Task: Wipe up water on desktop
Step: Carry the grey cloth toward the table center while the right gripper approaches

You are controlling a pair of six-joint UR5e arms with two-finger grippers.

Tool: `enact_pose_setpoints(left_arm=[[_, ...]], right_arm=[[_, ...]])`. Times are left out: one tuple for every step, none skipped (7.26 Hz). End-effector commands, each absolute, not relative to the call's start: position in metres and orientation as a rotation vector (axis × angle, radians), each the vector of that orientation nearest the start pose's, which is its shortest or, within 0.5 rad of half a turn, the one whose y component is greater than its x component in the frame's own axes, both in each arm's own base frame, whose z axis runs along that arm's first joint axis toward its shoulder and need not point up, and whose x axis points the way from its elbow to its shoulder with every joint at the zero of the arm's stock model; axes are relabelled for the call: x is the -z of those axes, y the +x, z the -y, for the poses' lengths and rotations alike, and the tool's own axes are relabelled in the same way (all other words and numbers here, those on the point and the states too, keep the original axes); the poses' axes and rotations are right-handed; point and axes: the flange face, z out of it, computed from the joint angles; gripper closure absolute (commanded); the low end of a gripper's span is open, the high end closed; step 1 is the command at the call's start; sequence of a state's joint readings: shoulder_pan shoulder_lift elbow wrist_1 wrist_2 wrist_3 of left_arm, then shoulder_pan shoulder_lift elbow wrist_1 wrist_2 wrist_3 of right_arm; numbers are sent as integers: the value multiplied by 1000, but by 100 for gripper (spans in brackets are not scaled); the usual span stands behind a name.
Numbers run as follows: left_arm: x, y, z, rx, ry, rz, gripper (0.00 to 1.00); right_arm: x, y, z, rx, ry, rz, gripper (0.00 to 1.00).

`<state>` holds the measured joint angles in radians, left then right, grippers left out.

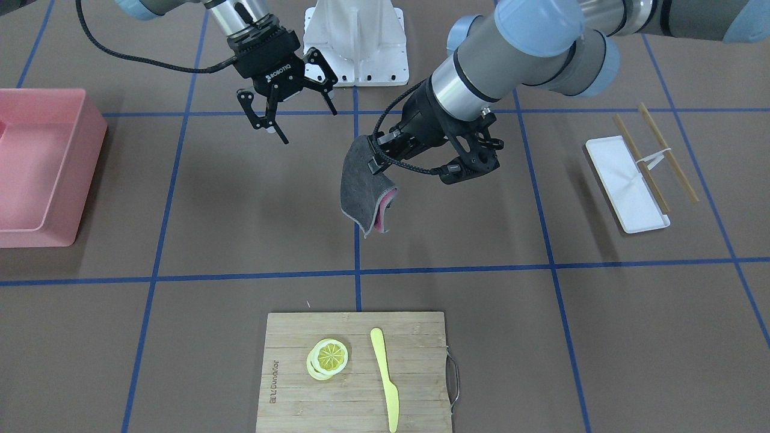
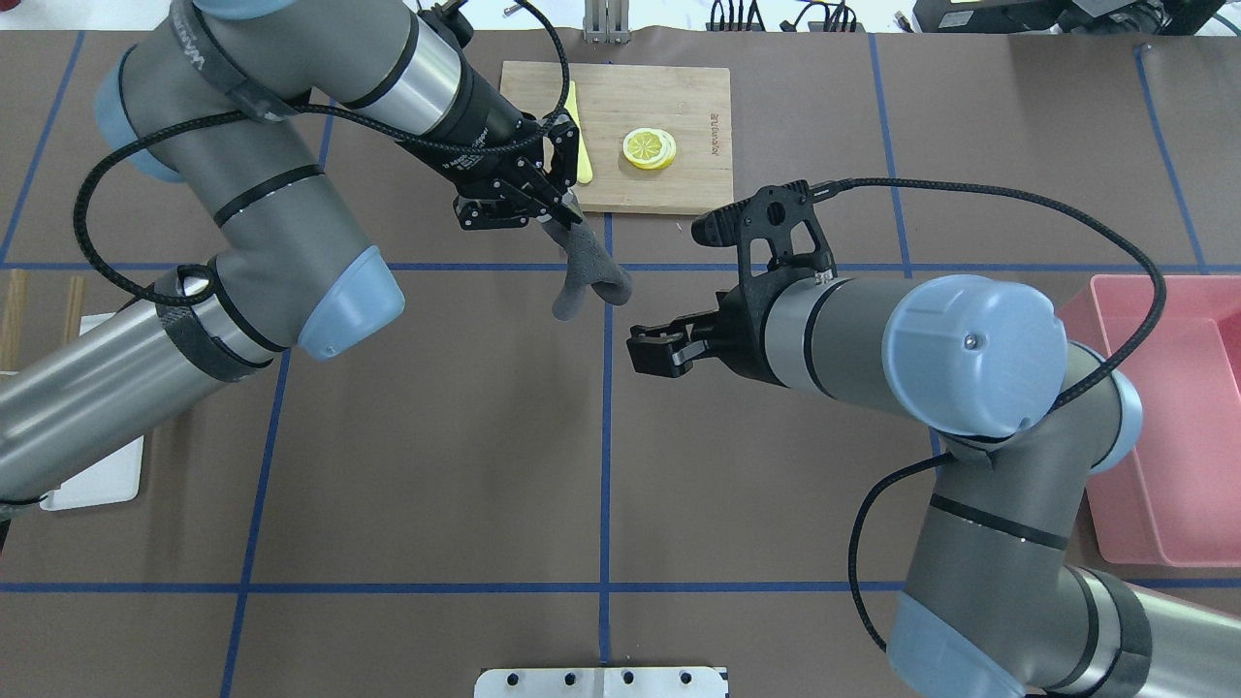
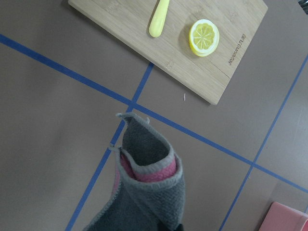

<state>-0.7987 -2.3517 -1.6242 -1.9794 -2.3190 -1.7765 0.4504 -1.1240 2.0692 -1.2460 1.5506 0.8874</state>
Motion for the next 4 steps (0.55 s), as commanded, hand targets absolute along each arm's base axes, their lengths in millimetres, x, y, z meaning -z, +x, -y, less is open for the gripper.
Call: enact_pose_setpoints(left_arm=[[-96, 432, 503, 388, -312, -1322, 100], [-93, 431, 499, 398, -325, -1340, 100], [-87, 433, 488, 395, -341, -1351, 100], [-82, 434, 482, 409, -348, -1358, 100]], right_arm=[[-159, -454, 333, 175, 758, 1029, 0], [-159, -458, 331, 172, 765, 1021, 0], [-160, -461, 328, 166, 776, 1010, 0], [-161, -464, 326, 160, 786, 1002, 1]])
